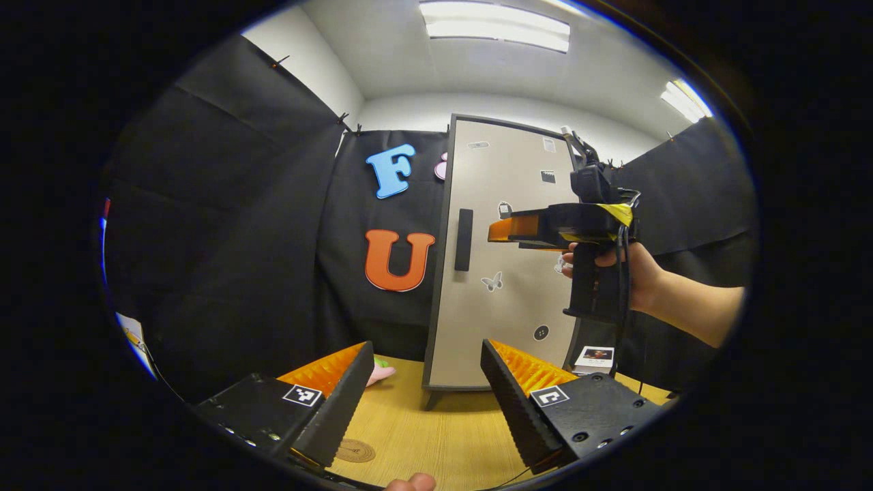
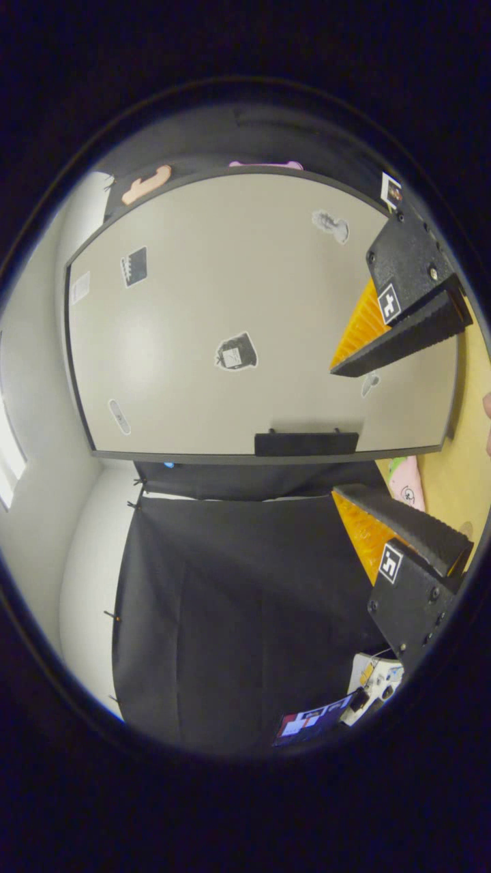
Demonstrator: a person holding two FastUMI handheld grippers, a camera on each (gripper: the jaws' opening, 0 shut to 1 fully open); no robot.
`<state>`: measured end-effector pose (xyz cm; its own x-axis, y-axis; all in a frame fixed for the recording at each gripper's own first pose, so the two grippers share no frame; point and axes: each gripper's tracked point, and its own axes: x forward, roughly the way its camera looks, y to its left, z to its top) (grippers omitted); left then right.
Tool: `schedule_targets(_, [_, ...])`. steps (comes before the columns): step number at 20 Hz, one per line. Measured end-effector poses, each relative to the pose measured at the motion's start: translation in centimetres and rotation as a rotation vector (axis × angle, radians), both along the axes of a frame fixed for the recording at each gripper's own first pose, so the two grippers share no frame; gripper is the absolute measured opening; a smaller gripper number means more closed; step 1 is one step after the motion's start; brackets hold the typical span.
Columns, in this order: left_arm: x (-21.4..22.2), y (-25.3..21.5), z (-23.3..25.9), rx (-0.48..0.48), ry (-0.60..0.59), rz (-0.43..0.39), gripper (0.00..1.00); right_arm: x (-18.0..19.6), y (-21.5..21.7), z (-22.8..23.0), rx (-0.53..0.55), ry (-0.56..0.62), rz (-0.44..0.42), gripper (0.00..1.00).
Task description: Open the cabinet door with the right hand, grasp the bottle in the cabinet with the left hand and place it on the coaster, then close the cabinet door with the right hand.
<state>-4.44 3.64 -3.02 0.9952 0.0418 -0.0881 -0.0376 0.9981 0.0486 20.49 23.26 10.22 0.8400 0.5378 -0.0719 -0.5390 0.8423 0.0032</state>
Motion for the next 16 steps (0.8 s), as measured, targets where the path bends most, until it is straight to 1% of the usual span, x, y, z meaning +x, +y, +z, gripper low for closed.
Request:
schedule_targets(3, [0.2,0.6,0.0,0.001,0.004,0.016,0.95,2.3,1.2,-0.5,-0.03,-0.001,-0.013,0.99])
schedule_targets(7, [0.4,0.9,-0.1,-0.001,0.008,0.03,0.95,4.1,3.2,-0.8,-0.055,0.011,0.001,1.0])
schedule_targets(10, [0.5,1.0,-0.1,-0.005,0.009,0.036,0.95,5.2,4.5,-1.0,-0.063,0.024,0.008,0.99])
schedule_targets(13, [0.5,1.3,0.0,-0.006,0.012,0.044,0.95,6.4,5.3,-1.2,-0.067,0.022,-0.005,1.0])
schedule_targets(15, [0.5,1.5,-0.1,-0.005,0.019,0.047,0.95,6.9,6.0,-1.9,-0.087,0.037,-0.002,1.0])
schedule_targets(16, [0.5,1.8,-0.2,-0.003,0.023,0.052,0.95,6.9,6.4,-2.3,-0.092,0.051,0.001,0.98])
